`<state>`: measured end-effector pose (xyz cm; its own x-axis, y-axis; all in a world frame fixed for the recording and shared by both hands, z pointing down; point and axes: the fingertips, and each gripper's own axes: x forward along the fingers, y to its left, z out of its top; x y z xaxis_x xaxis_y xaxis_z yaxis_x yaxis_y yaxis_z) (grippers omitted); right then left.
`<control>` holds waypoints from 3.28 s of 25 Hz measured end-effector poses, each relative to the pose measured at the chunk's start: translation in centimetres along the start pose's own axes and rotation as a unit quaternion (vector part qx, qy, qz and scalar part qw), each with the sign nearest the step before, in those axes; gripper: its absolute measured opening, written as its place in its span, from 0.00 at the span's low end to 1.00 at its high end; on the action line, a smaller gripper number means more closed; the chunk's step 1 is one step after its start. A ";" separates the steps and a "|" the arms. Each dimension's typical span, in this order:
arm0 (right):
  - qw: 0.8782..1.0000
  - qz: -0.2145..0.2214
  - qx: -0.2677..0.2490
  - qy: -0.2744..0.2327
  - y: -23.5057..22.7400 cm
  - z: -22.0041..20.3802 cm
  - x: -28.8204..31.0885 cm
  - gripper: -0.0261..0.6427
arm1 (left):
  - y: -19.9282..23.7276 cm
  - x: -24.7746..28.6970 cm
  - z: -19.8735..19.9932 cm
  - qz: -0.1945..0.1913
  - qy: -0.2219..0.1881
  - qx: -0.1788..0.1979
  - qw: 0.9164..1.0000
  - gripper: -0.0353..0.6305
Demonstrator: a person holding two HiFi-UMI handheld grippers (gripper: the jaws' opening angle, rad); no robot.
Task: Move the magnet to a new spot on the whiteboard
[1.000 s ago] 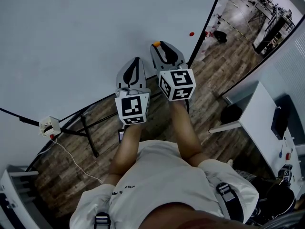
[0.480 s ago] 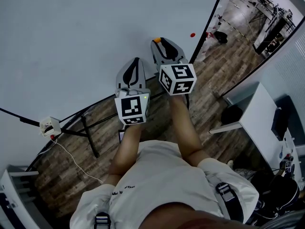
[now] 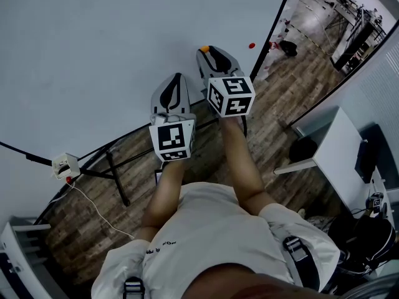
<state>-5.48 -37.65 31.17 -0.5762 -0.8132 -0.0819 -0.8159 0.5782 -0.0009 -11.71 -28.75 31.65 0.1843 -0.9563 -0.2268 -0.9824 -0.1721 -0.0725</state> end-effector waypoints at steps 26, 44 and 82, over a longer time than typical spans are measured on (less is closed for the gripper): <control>1.000 0.000 -0.015 0.009 -1.0 0.8 3.9 0.24 | 0.3 -0.2 -0.1 0.008 0.002 -0.003 1.000 0.06; 0.999 -0.008 -0.026 0.018 -1.5 0.0 6.3 0.24 | 0.9 0.1 -0.6 0.013 0.005 -0.005 1.000 0.06; 1.000 0.004 -0.010 0.004 -1.2 0.4 7.3 0.29 | 1.2 0.0 -0.9 0.006 0.007 -0.007 1.000 0.06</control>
<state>-8.71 -44.26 30.21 -0.5833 -0.8089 -0.0732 -0.8118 0.5837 0.0193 -12.94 -29.22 32.41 0.1714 -0.9618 -0.2134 -0.9850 -0.1631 -0.0561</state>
